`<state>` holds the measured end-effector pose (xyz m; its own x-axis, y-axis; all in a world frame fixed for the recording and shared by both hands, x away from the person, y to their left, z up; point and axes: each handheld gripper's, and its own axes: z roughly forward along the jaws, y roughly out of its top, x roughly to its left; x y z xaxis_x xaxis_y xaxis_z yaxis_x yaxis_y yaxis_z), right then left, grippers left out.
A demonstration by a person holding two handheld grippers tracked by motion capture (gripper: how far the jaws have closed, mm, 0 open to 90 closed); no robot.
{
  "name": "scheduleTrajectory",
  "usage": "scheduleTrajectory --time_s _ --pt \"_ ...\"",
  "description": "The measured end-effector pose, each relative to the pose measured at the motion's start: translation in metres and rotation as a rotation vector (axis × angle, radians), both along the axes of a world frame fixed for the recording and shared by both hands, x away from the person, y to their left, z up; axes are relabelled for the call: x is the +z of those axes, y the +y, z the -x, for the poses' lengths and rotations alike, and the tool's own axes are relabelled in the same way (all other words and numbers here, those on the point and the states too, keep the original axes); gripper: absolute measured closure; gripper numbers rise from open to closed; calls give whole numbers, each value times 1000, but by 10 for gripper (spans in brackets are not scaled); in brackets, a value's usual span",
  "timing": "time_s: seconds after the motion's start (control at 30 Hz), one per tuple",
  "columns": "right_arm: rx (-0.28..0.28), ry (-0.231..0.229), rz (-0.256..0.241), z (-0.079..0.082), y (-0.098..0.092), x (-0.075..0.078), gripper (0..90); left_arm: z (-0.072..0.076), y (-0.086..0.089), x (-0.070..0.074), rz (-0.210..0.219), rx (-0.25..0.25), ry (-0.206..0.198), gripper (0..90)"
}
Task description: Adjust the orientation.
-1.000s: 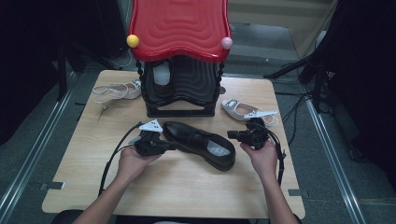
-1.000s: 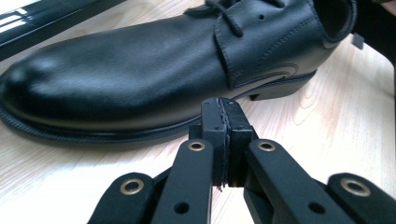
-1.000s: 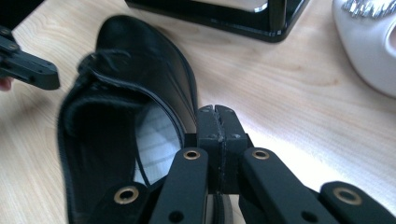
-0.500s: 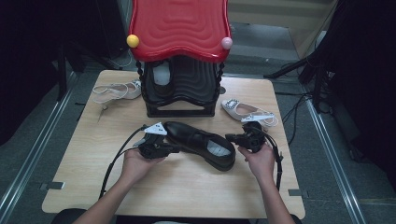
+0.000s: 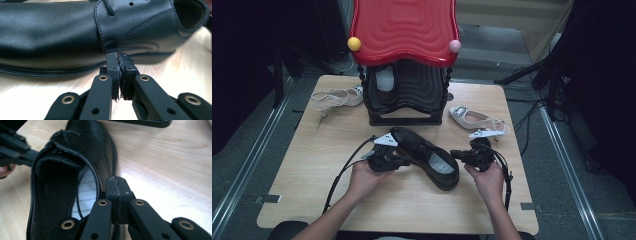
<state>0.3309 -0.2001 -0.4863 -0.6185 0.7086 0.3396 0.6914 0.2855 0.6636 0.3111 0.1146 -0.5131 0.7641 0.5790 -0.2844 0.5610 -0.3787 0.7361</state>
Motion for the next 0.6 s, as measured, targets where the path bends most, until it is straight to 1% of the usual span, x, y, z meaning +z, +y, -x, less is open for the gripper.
scheduleTrajectory --time_s 0.07,0.1,0.13,0.23,0.33,0.4,0.47,0.5,0.6 --pt "-8 -9 8 5 3 0 900 -2 2 0 10 1 16 882" --pt "-14 -5 8 7 4 1 900 -3 3 0 19 4 25 881" --pt "-9 -2 8 8 5 0 900 -5 5 0 19 6 25 881" --pt "-5 14 -13 13 8 -1 900 -9 8 -1 37 22 40 874" --pt "7 23 -11 19 13 -1 900 -13 11 -2 47 40 50 874" --pt "11 29 -9 22 17 -1 900 -16 13 -1 45 40 59 874" --pt "14 26 -6 25 20 0 900 -19 14 -1 45 44 65 868" --pt "8 27 -10 27 22 -1 900 -20 14 -1 47 46 67 866" --pt "12 40 -24 30 25 -2 900 -26 13 -1 44 51 63 863"
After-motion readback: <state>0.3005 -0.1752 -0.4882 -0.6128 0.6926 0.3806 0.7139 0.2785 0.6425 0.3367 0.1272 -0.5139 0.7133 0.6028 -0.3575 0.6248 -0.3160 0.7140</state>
